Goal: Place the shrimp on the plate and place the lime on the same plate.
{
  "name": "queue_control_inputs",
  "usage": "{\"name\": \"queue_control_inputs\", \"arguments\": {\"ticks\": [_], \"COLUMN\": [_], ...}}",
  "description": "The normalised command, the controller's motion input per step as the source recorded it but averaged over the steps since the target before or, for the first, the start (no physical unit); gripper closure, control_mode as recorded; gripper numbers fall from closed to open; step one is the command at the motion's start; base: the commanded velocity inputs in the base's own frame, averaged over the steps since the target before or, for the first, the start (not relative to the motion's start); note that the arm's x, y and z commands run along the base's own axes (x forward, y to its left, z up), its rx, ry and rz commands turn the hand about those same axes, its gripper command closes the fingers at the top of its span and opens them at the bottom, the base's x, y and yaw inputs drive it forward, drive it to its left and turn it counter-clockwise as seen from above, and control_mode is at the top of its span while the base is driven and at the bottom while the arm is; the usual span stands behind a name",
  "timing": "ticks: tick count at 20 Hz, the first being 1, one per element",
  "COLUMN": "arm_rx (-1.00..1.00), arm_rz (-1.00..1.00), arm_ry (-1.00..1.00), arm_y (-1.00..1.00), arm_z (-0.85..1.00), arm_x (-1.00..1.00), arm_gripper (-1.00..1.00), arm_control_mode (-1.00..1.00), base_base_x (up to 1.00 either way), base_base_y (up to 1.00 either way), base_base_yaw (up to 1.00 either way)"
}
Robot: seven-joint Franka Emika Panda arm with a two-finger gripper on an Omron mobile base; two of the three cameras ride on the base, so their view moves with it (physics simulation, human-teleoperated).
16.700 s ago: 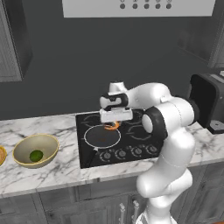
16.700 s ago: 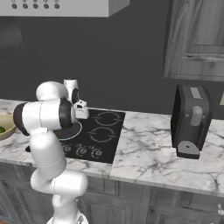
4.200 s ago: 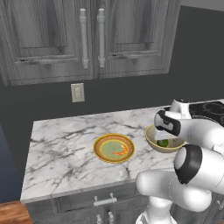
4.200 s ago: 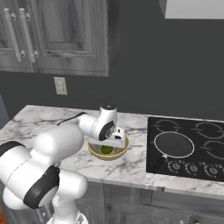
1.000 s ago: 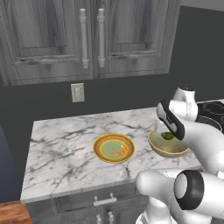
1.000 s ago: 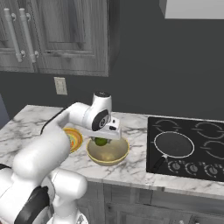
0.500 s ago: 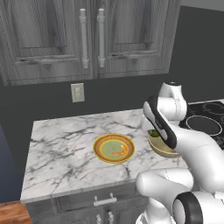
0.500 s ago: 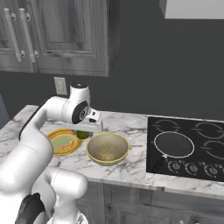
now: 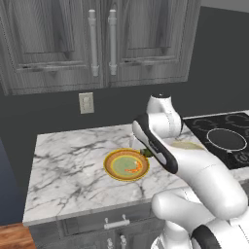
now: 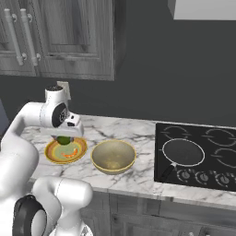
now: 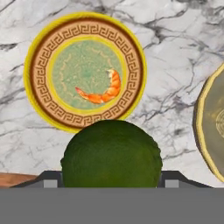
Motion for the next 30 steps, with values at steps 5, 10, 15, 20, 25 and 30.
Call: {"name": "queue_control_inputs", "arguments": {"ticks": [5, 10, 15, 20, 25, 30], "arm_rx": [0.0, 0.0, 0.0, 0.0, 0.0, 0.0], "arm_rz": [0.06, 0.03, 0.0, 0.0, 0.0, 0.0], "arm_ry": [0.0, -0.02, -0.03, 0.0, 0.0, 0.0], "arm_y": [0.65, 0.27, 0.0, 0.0, 0.08, 0.15], "arm_z": [-0.41, -0.41, -0.27, -0.18, -0.28, -0.3], "arm_x": [0.03, 0.27, 0.35, 0.43, 0.34, 0.36], "arm_gripper": [1.0, 1.0, 1.0, 1.0, 1.0, 1.0], "arm_control_mode": [-1.0, -1.0, -1.0, -1.0, -1.0, -1.0], "base_base_x": [0.0, 0.0, 0.0, 0.0, 0.0, 0.0], "base_base_y": [0.0, 0.0, 0.0, 0.0, 0.0, 0.0], "base_base_yaw": [0.0, 0.0, 0.0, 0.0, 0.0, 0.0]}}
